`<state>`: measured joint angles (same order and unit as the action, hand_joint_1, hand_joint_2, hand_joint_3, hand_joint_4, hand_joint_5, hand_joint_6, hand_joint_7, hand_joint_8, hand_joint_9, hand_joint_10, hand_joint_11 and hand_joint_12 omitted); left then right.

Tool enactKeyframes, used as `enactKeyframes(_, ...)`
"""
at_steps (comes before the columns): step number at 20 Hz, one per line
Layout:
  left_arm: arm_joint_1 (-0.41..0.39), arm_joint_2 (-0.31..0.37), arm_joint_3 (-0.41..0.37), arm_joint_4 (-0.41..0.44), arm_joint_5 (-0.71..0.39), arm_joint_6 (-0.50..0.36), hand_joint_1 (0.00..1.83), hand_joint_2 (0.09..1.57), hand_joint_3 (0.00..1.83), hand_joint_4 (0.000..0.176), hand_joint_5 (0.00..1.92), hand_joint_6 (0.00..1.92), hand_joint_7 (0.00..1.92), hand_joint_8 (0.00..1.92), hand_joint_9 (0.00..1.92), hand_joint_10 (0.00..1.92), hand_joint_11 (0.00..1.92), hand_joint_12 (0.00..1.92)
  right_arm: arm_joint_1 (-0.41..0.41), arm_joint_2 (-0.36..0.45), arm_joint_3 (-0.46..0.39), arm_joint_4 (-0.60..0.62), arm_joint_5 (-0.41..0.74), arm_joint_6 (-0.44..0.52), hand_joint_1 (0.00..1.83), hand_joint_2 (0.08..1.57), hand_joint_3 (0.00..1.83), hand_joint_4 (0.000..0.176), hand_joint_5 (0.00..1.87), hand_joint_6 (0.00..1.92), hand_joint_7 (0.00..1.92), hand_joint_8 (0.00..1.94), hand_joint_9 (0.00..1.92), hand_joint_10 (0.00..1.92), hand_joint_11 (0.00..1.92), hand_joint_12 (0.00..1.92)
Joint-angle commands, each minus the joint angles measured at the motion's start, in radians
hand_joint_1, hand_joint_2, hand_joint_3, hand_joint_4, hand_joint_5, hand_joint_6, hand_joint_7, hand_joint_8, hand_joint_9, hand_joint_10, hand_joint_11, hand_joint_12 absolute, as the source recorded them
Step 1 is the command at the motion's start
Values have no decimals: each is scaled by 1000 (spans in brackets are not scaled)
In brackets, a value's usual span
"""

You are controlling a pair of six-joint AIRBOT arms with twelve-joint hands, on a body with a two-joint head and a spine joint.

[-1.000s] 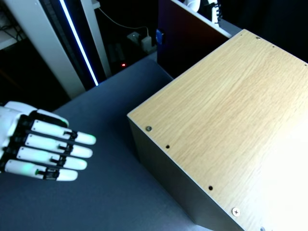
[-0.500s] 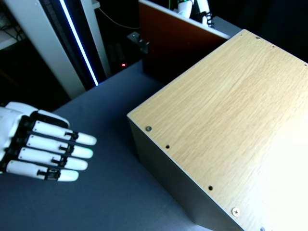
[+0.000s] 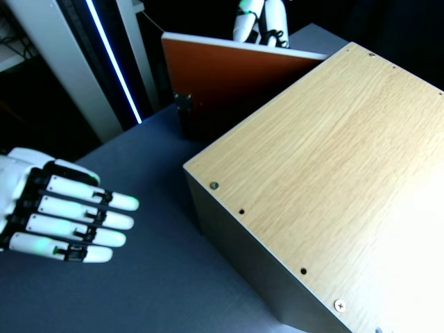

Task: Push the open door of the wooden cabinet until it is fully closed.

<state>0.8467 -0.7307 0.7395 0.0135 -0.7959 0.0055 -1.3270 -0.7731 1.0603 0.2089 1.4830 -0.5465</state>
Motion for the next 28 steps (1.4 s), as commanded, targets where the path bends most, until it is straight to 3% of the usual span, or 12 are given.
enactKeyframes(1, -18, -8, 5, 5, -102, -6, 0, 1454, 0, 176, 227, 0, 286, 0, 231, 0, 0, 580, 1, 0, 5, 33, 122, 8, 539, 1466, 1, 0, 488, 0, 481, 2, 411, 3, 99, 803)
enactKeyframes(5, -49, -49, 24, 17, -81, -6, 0, 1453, 0, 176, 217, 2, 255, 4, 212, 2, 80, 336, 1, -1, 5, 33, 122, 8, 480, 1457, 0, 0, 495, 1, 484, 1, 447, 8, 150, 740)
enactKeyframes(9, -73, -94, 48, 17, -48, -6, 0, 1451, 0, 154, 243, 1, 282, 0, 226, 0, 130, 140, 1, -2, 5, 33, 122, 8, 506, 1440, 0, 0, 505, 1, 471, 0, 435, 1, 134, 778)
enactKeyframes(12, -99, -127, 69, 23, -29, -6, 0, 1438, 0, 134, 287, 3, 324, 1, 242, 0, 132, 108, 1, -4, 5, 33, 122, 8, 516, 1438, 0, 0, 514, 0, 479, 0, 448, 2, 152, 761)
enactKeyframes(13, -110, -139, 79, 24, -25, -6, 0, 1431, 0, 141, 275, 0, 318, 0, 239, 0, 131, 101, 1, -5, 6, 33, 122, 8, 517, 1437, 0, 0, 513, 0, 481, 0, 451, 2, 156, 753)
enactKeyframes(15, -130, -160, 99, 23, -12, -6, 0, 1431, 0, 129, 286, 8, 317, 5, 246, 3, 132, 97, 1, -5, 7, 34, 122, 8, 509, 1430, 0, 0, 517, 1, 479, 0, 430, 0, 151, 750)
enactKeyframes(17, -156, -185, 126, 15, 3, -6, 0, 1432, 0, 132, 303, 14, 310, 1, 247, 3, 129, 96, 1, -6, 8, 34, 122, 8, 527, 1437, 0, 0, 516, 1, 478, 0, 426, 1, 148, 755)
enactKeyframes(21, -197, -228, 169, 3, 36, -6, 0, 1450, 5, 116, 317, 13, 334, 7, 283, 13, 152, 113, 1, -10, 12, 34, 123, 9, 519, 1433, 0, 0, 518, 1, 479, 0, 445, 4, 156, 764)
enactKeyframes(24, -224, -260, 192, 1, 54, -6, 0, 1443, 1, 86, 326, 10, 297, 0, 250, 0, 144, 114, 1, -12, 15, 34, 122, 10, 543, 1434, 0, 0, 521, 1, 498, 1, 450, 0, 158, 752)
enactKeyframes(27, -249, -301, 223, -9, 61, -6, 0, 1452, 5, 90, 339, 12, 313, 8, 246, 2, 124, 107, 1, -14, 17, 33, 122, 11, 545, 1441, 3, 0, 513, 0, 507, 3, 440, 0, 138, 750)
enactKeyframes(28, -253, -309, 230, -13, 61, -6, 0, 1451, 4, 102, 332, 8, 317, 8, 265, 8, 158, 125, 1, -15, 18, 33, 122, 11, 528, 1445, 4, 0, 511, 0, 510, 2, 438, 0, 140, 745)
